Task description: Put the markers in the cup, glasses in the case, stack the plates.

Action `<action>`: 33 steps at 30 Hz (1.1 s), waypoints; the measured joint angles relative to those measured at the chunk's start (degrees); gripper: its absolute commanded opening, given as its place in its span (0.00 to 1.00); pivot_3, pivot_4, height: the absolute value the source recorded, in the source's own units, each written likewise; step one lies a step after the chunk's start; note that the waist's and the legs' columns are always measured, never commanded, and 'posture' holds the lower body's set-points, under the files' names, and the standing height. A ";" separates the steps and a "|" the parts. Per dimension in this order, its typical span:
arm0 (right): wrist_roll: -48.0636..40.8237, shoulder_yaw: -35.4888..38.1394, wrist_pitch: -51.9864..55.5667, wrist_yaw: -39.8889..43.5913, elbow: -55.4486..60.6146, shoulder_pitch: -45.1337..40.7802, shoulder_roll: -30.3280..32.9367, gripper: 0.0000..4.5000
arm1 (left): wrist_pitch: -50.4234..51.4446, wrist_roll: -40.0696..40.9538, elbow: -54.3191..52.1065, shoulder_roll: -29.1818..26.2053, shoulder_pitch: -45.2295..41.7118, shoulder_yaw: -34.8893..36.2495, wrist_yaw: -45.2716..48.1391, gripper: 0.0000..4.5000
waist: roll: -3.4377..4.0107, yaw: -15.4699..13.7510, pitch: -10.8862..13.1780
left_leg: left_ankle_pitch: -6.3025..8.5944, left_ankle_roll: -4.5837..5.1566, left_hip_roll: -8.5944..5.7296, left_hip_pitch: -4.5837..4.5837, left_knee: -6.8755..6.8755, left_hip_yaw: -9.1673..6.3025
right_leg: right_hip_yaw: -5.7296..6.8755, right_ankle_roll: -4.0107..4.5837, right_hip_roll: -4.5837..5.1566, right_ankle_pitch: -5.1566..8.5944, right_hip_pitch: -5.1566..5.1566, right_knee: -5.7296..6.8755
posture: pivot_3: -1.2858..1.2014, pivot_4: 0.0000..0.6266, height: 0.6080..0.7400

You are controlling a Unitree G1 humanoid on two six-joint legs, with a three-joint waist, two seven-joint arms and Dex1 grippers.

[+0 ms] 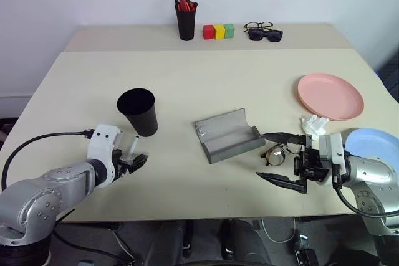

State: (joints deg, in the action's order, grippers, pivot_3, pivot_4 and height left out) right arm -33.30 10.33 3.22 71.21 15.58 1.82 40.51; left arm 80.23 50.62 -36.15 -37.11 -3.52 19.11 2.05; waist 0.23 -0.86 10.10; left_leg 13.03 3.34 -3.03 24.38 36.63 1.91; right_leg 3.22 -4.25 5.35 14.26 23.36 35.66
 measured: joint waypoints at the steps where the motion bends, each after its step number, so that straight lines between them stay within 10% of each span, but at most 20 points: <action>1: 0.02 -0.10 -0.02 -0.13 -0.01 0.00 -0.13 1.00 | 1.69 -0.02 0.00 -0.04 -0.69 0.16 -0.23 0.94 | 0.00 -0.04 0.00 | 0.00 0.00 0.00 0.00 0.00 0.00 | 0.00 0.00 0.00 0.00 0.01 0.00 | 0.52 0.24 1.00; 10: 0.48 -0.70 -0.06 -1.11 0.00 0.49 -0.33 1.00 | 11.69 0.23 0.22 4.08 -5.52 2.09 -2.84 0.04 | 0.00 -0.04 -0.01 | 0.00 -0.01 0.00 0.00 0.00 0.00 | 0.00 -0.01 0.00 -0.01 -0.03 0.04 | 0.52 0.24 1.00; 17: 0.48 -0.70 0.00 -1.13 -0.01 0.60 -0.30 1.00 | 11.73 5.28 1.97 3.19 -6.09 2.19 -3.89 0.02 | 0.02 -0.01 -0.02 | -0.01 -0.02 0.00 -0.02 0.03 0.00 | -0.01 0.01 0.02 -0.01 0.00 0.07 | 0.52 0.24 1.00; 25: 0.56 -0.68 0.04 -1.74 -0.55 0.27 -0.27 1.00 | 7.12 10.59 -8.12 -10.40 -0.40 -3.26 12.92 0.02 | 0.05 0.11 -0.01 | -0.05 -0.11 0.00 -0.01 -0.23 0.05 | -0.05 0.06 0.03 -0.01 0.10 -0.04 | 0.52 0.24 1.00; 33: 0.52 -0.20 1.11 -6.75 -1.40 -1.72 -1.44 1.00 | -42.36 -19.81 -3.21 -2.88 -1.07 -15.12 21.53 0.02 | 0.25 -0.17 -0.12 | -0.11 -0.20 0.00 0.01 -0.62 0.23 | -0.04 0.25 0.12 -0.13 0.09 -0.45 | 0.52 0.24 1.00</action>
State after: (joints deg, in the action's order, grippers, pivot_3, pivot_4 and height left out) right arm -32.78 10.14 4.33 64.47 14.19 0.10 39.07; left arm 37.87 30.81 -39.36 -40.00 -4.59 3.99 23.58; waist 0.48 -1.03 9.98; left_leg 12.92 3.14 -3.03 24.40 36.00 2.14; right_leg 3.17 -4.01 5.47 14.13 23.44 35.21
